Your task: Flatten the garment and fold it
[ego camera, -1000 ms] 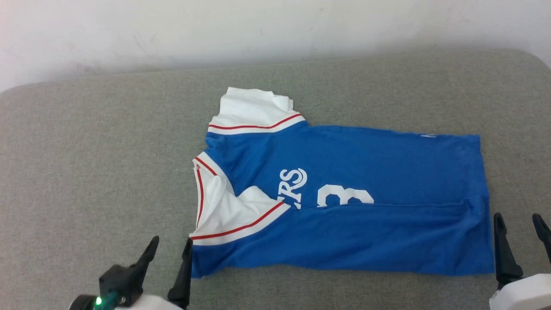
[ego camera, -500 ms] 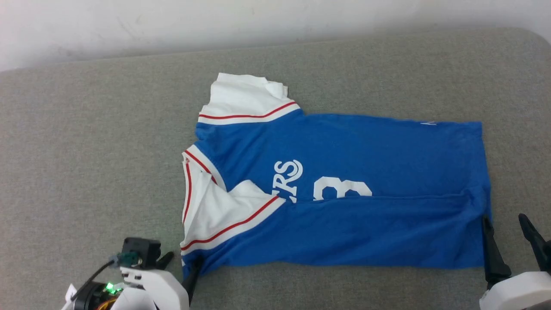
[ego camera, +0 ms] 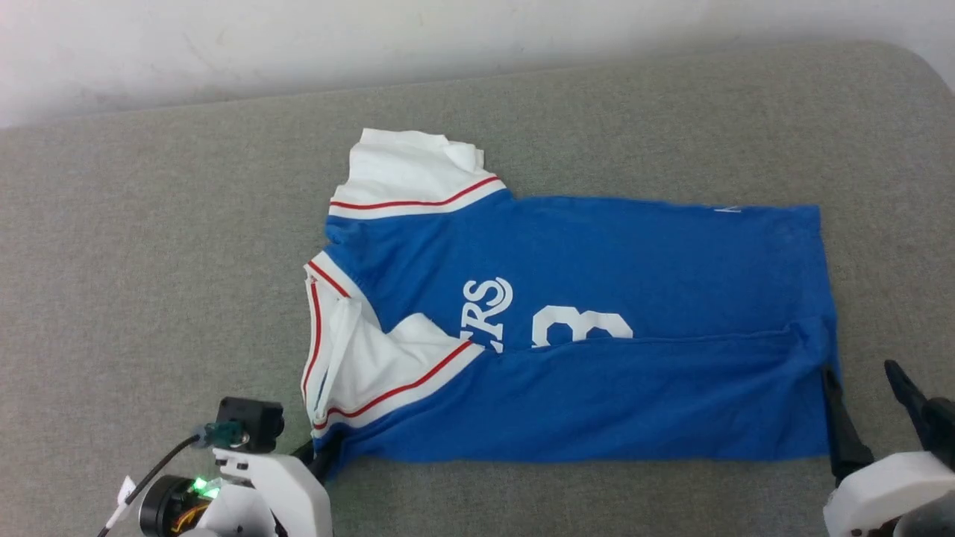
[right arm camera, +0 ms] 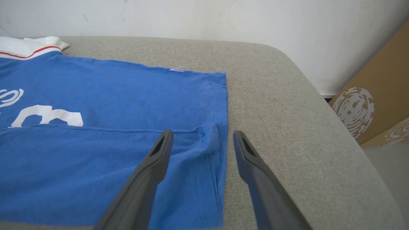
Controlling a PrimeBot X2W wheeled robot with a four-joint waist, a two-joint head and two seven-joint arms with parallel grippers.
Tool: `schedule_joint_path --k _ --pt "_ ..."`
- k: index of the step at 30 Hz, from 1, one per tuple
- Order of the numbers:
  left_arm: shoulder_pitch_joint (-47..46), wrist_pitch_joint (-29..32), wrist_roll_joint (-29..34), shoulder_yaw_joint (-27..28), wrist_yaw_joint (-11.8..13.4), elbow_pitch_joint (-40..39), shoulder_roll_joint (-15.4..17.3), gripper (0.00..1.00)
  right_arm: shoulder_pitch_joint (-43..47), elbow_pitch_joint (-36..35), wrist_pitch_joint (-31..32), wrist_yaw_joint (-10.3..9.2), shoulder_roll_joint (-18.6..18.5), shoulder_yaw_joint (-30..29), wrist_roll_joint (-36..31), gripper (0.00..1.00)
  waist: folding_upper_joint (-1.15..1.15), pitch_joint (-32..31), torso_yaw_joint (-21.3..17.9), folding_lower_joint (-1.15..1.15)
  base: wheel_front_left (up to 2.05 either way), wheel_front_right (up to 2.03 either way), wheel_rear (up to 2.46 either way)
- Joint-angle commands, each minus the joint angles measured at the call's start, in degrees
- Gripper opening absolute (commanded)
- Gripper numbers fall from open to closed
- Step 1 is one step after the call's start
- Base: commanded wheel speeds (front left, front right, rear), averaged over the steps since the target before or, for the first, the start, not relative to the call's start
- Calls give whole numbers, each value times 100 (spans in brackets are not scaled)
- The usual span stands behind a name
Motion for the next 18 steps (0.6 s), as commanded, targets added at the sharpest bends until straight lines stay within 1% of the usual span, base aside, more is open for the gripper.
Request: schedule_joint_path --k 1,5,10,14,18 --pt "193 -79 -69 12 71 97 -57 0 -131 14 86 -6 -118 -21 -19 100 1 -24 0 0 0 0 0" --pt "381 -317 -117 185 180 -48 8 0 -79 107 445 -6 -342 -131 48 100 1 -27 44 0 0 0 0" --pt "469 -378 -89 206 272 -268 36 0 67 269 1085 -6 -527 -298 167 100 1 63 133 0 0 0 0" --pt "444 -389 -72 191 312 -346 -2 0 -7 473 1214 -6 -613 -271 277 100 1 149 176 0 0 0 0" --pt "379 -386 -54 175 332 -362 -37 0 -203 843 1297 -6 -655 -166 342 100 1 220 193 0 0 0 0"
